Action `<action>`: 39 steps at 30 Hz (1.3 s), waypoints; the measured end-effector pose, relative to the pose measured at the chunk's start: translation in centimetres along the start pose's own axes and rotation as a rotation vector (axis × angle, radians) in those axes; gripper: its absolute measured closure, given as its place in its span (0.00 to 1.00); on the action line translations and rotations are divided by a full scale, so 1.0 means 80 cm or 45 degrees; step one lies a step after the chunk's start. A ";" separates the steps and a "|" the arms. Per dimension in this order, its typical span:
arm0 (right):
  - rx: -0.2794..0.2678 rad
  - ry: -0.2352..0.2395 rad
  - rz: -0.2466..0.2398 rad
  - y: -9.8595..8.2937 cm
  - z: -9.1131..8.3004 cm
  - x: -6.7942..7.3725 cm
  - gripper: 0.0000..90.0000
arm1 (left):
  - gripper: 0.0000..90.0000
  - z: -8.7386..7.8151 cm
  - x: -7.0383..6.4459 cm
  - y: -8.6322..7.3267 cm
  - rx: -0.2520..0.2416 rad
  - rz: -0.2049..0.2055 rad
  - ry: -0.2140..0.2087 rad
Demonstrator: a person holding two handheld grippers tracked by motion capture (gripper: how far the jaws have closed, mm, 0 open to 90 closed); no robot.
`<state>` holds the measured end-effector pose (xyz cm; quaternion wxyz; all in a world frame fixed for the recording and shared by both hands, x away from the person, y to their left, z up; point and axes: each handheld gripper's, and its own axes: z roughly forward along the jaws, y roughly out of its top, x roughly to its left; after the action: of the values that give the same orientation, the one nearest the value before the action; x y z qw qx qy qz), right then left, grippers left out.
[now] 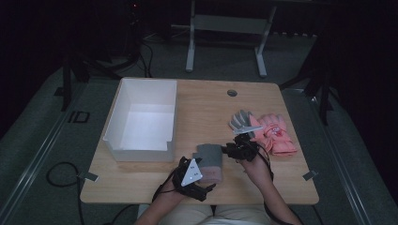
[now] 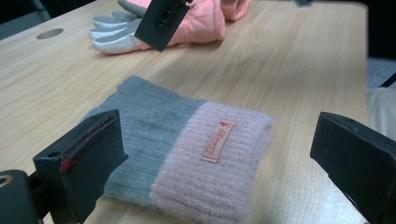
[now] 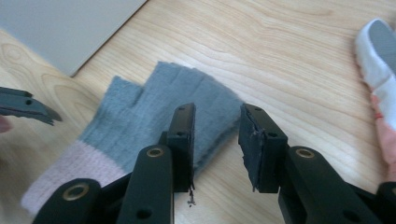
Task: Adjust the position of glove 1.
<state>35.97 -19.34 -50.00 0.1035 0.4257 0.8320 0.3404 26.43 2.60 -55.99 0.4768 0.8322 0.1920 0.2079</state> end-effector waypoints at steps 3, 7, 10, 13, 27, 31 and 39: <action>-0.005 0.008 0.009 0.002 -0.001 -0.006 0.72 | 0.07 0.002 0.000 0.001 0.061 0.103 -0.019; -0.030 0.049 0.070 0.004 -0.001 -0.010 0.71 | 0.07 0.001 -0.002 -0.001 0.050 0.161 -0.019; -0.021 0.039 0.071 0.007 0.005 -0.011 0.68 | 0.14 0.001 -0.006 0.001 0.033 0.249 -0.023; -0.009 0.034 0.082 0.010 0.017 -0.014 0.66 | 0.21 0.008 -0.003 0.001 0.071 0.311 -0.060; 0.097 -0.025 0.130 0.003 0.077 -0.022 0.49 | 0.42 0.021 -0.003 -0.011 0.196 0.456 -0.033; 0.103 -0.008 0.167 0.003 0.078 -0.028 0.47 | 0.56 0.022 0.009 -0.012 0.182 0.399 -0.081; 0.132 0.105 0.225 0.005 0.081 -0.026 0.64 | 0.72 0.021 0.037 -0.012 0.152 0.260 -0.239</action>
<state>40.50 -17.68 -54.79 0.0164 0.4876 0.8114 0.3219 29.69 3.39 -57.12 0.4187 0.8900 0.0728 0.1650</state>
